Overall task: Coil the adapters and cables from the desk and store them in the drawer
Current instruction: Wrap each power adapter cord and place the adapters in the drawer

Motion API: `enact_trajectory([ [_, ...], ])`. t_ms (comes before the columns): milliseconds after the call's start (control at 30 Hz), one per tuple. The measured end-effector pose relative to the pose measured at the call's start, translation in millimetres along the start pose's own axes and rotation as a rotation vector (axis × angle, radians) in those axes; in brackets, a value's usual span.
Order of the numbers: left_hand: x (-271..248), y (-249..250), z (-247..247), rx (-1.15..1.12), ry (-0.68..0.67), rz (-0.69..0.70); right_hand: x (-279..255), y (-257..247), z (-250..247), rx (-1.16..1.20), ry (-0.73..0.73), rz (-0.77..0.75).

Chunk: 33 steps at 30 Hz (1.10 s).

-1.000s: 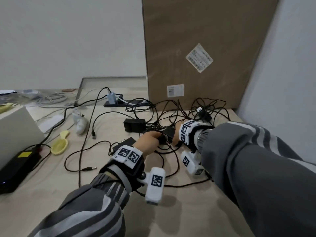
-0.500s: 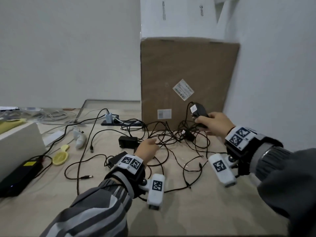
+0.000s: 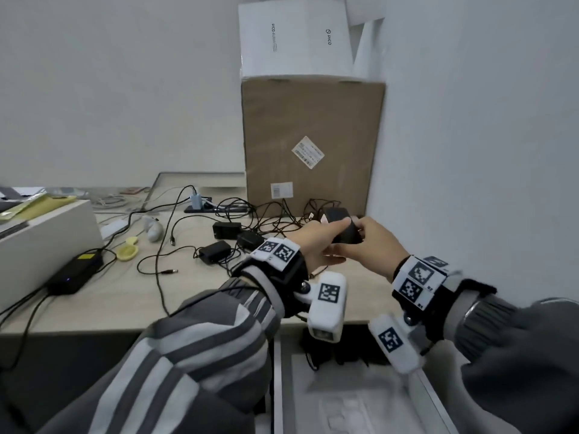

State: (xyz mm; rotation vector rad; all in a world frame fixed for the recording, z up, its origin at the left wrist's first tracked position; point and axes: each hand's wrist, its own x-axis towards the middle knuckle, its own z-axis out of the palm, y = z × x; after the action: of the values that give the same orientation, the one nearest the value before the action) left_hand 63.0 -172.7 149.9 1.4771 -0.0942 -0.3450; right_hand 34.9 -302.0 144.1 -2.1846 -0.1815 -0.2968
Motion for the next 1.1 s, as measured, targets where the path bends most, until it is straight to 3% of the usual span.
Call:
enact_trajectory([
  [167, -36.2, -27.5, -4.8, 0.083, 0.024, 0.037, -44.7, 11.7, -11.4, -0.110, -0.236, -0.019],
  [267, -64.9, -32.0, -13.4, 0.208, -0.136, 0.073, -55.8, 19.9, -23.8, -0.039, -0.152, -0.021],
  [400, -87.7, -21.8, -23.5, 0.256, -0.357, 0.087, -64.6, 17.3, -17.7, 0.096, -0.254, -0.150],
  [467, -93.8, -15.2, -26.8, 0.226, -0.381, 0.089, -68.3, 8.2, -7.9, 0.248, -0.255, -0.180],
  [567, -96.2, -13.0, -31.7, 0.166, -0.321, 0.102, -69.4, 0.9, 3.7, 0.432, -0.257, -0.182],
  [633, -93.4, -14.2, -34.8, 0.147, -0.258, 0.125, -65.6, 2.6, 7.3, 0.408, -0.242, -0.161],
  [800, -81.3, -22.7, -40.4, -0.072, 0.030, 0.200, -59.4, 10.6, 14.0, 0.423, -0.106, -0.044],
  [933, -78.0, -32.1, -32.3, -0.279, 0.069, 0.212, -60.1, 15.5, 23.6, 0.316, -0.056, -0.078],
  [1100, -78.6, -34.1, -14.5, -0.340, 0.058, 0.164, -62.1, 12.0, 34.4, 0.105, -0.077, -0.131],
])
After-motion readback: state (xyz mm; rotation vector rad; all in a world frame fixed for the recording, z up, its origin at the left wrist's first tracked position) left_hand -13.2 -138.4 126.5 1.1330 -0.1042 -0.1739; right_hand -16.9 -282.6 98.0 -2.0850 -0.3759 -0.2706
